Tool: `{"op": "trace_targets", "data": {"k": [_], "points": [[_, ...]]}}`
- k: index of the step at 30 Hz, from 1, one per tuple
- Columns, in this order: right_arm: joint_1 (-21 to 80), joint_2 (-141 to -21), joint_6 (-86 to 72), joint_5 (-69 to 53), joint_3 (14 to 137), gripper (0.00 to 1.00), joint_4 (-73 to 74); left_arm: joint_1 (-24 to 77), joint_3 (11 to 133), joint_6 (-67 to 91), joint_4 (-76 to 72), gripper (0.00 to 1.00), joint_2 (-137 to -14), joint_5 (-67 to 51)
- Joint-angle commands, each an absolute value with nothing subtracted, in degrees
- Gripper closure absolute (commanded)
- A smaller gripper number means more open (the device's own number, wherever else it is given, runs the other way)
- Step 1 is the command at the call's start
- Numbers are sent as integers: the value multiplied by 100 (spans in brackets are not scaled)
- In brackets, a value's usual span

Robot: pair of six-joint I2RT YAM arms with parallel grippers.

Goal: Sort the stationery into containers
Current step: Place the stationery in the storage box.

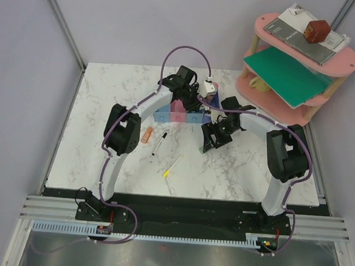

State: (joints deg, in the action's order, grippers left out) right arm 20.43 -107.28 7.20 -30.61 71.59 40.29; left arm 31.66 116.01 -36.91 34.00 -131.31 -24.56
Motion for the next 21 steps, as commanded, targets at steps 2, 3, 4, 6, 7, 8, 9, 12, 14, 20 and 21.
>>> {"op": "trace_targets", "data": {"k": [2, 3, 4, 6, 7, 8, 9, 12, 14, 20, 21], "points": [[2057, -10644, 642, -3252, 7119, 16, 3788, 3208, 11804, -3902, 3191, 98, -13315, -2277], [2057, -10626, 650, -3261, 7119, 16, 3771, 3208, 11769, -3972, 3173, 98, -13315, -2189], [2057, -10609, 633, -3261, 7119, 16, 3771, 3208, 11751, -3999, 3155, 98, -13315, -2145], [2048, -10600, 642, -3252, 7119, 16, 3753, 3208, 11681, -4060, 3138, 98, -13307, -2083], [2048, -10574, 633, -3243, 7110, 16, 3753, 3208, 11672, -4061, 3146, 98, -13298, -2066], [2048, -10582, 633, -3243, 7102, 16, 3753, 3199, 11663, -4052, 3138, 98, -13254, -2048], [2057, -10565, 624, -3243, 7093, 16, 3736, 3199, 11620, -4060, 3138, 98, -13237, -2022], [2057, -10529, 607, -3234, 7049, 16, 3718, 3199, 11505, -4043, 3120, 98, -13114, -1995], [2057, -10529, 606, -3217, 7049, 17, 3709, 3199, 11452, -4052, 3111, 98, -13061, -1995], [2057, -10538, 563, -3173, 7093, 16, 3683, 3199, 11417, -4113, 3111, 98, -13131, -1969], [2065, -10547, 571, -3164, 7093, 17, 3674, 3199, 11417, -4131, 3111, 98, -13148, -1943]]}}
